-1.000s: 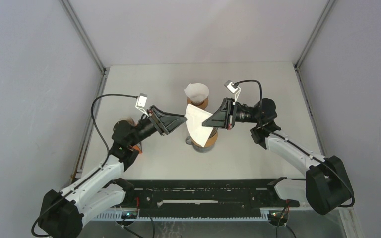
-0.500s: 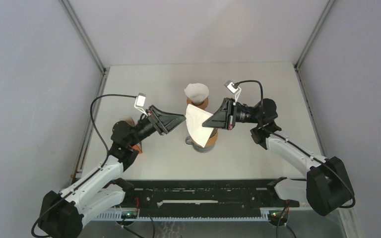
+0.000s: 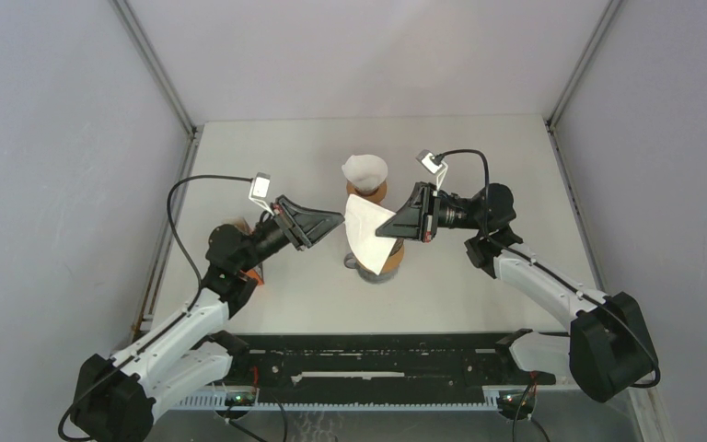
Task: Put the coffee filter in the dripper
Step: Place the coffee filter in the coffee dripper.
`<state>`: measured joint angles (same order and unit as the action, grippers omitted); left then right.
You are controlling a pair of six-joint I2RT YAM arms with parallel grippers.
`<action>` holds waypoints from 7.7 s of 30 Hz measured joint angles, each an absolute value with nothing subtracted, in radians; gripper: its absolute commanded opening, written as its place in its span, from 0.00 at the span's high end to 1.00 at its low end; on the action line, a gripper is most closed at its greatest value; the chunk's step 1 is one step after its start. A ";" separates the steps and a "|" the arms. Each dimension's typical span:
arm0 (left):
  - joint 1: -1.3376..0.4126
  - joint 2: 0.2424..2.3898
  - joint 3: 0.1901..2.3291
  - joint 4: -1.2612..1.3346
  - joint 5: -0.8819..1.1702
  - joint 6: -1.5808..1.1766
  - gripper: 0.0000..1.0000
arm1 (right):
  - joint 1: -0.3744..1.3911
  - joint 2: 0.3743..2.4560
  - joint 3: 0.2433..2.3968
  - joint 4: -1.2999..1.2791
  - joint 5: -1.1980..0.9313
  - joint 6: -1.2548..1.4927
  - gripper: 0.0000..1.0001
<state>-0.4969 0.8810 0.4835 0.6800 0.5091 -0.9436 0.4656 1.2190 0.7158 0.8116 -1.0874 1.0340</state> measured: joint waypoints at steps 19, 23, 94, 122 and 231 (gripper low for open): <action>-0.496 0.902 0.484 0.679 0.529 -0.947 0.76 | 0.466 1.218 0.716 0.812 -1.087 1.033 1.00; -0.496 0.904 0.484 0.679 0.531 -0.953 0.76 | 0.466 1.217 0.716 0.812 -1.087 1.033 1.00; -0.436 1.078 0.484 1.193 0.764 -1.278 0.99 | 0.467 1.204 0.718 0.767 -1.110 0.970 1.00; -0.437 0.933 0.484 0.860 0.761 -1.090 0.88 | 0.454 1.204 0.729 0.774 -1.124 0.971 1.00; -0.685 0.818 0.739 0.067 0.236 -0.655 1.00 | 0.473 1.082 0.846 0.141 -0.833 0.533 0.14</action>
<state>-0.6853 0.8181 0.7395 0.0669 0.2363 -0.6548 0.4732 1.0824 0.8455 0.1413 -0.8326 0.5331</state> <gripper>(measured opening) 0.008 0.854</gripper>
